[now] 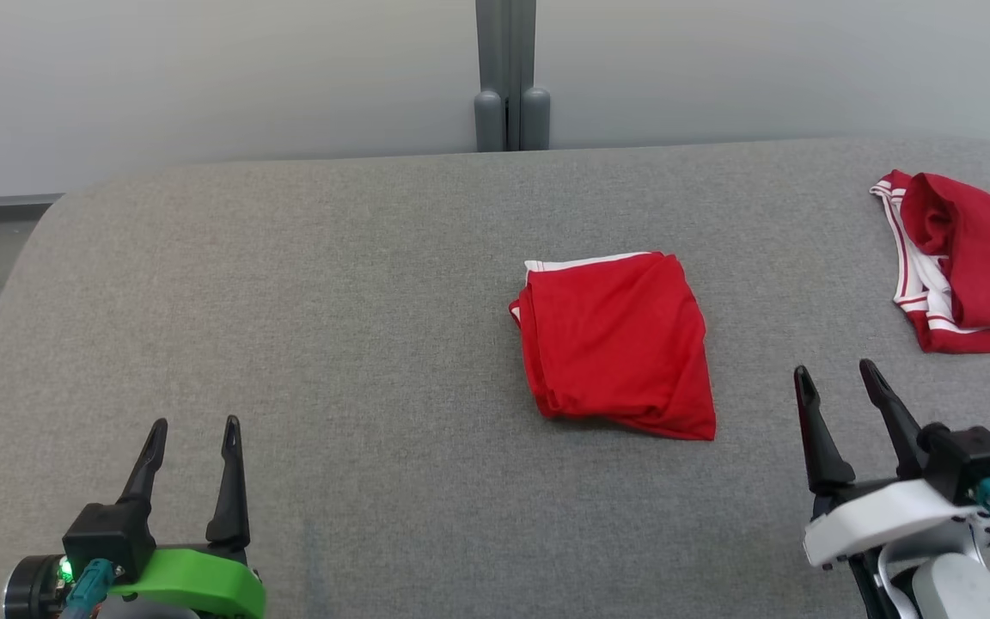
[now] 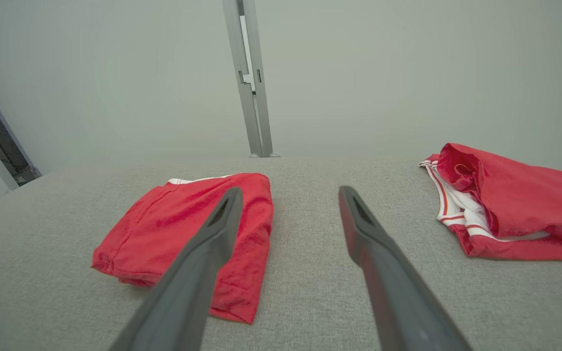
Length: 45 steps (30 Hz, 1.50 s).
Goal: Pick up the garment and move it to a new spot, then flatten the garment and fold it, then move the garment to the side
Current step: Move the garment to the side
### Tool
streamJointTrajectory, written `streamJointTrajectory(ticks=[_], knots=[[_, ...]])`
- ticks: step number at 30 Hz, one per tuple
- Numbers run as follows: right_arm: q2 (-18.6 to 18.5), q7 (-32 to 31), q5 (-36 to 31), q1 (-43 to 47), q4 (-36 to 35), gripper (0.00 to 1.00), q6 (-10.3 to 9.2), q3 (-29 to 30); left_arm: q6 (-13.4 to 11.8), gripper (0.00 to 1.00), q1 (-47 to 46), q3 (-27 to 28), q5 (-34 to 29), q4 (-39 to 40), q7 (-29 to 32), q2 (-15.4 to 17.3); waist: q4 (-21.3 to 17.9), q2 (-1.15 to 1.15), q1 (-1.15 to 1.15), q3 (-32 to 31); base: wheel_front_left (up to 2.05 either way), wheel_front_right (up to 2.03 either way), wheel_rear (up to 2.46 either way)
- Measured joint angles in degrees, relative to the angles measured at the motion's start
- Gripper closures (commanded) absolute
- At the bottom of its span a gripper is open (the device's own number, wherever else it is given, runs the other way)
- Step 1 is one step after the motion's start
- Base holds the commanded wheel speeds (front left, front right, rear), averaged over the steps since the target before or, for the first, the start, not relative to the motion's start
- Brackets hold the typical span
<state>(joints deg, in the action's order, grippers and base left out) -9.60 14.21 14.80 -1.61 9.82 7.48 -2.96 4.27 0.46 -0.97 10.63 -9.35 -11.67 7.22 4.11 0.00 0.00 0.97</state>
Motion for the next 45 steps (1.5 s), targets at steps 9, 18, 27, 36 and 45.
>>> streamJointTrajectory(ticks=[9, 18, 27, 36, 45], knots=[[-3.61, -5.95, -0.31, -13.64, 6.79, 0.0, 0.01, -4.85, -0.24, 0.0, -2.29, -1.58, 0.22, -0.79, -0.76, -0.76, 1.1, 0.0, 0.0, 3.53, 0.0, 0.0, 0.0], [-5.58, -8.69, -0.13, -24.55, 20.03, 0.0, 0.01, -9.77, -0.21, 0.0, -6.74, -3.9, 0.35, -3.31, -2.1, -1.85, 3.7, 0.0, 0.0, 8.11, 0.0, 0.0, 0.0], [-6.08, -8.32, 2.76, -30.31, 33.2, 0.0, 0.01, -13.72, 0.2, 0.0, -10.33, -5.54, 0.47, -6.25, -3.09, -2.78, 6.85, 0.0, 0.0, 12.21, 0.0, 0.0, 0.0], [-4.05, -8.09, 8.23, -31.98, 39.63, 1.0, 0.0, -15.93, 0.18, 0.0, -11.07, -5.64, 0.59, -7.14, -3.27, -3.13, 8.1, 0.0, 0.0, 13.53, 0.0, 0.0, 0.0], [-6.53, -7.12, 9.72, -35.97, 40.1, 1.0, 0.12, -21.46, 0.01, 0.0, -11.58, -5.55, 0.33, -5.56, -3.35, -3.53, 6.54, 0.0, 0.0, 14.17, 0.0, 0.0, 0.0]])
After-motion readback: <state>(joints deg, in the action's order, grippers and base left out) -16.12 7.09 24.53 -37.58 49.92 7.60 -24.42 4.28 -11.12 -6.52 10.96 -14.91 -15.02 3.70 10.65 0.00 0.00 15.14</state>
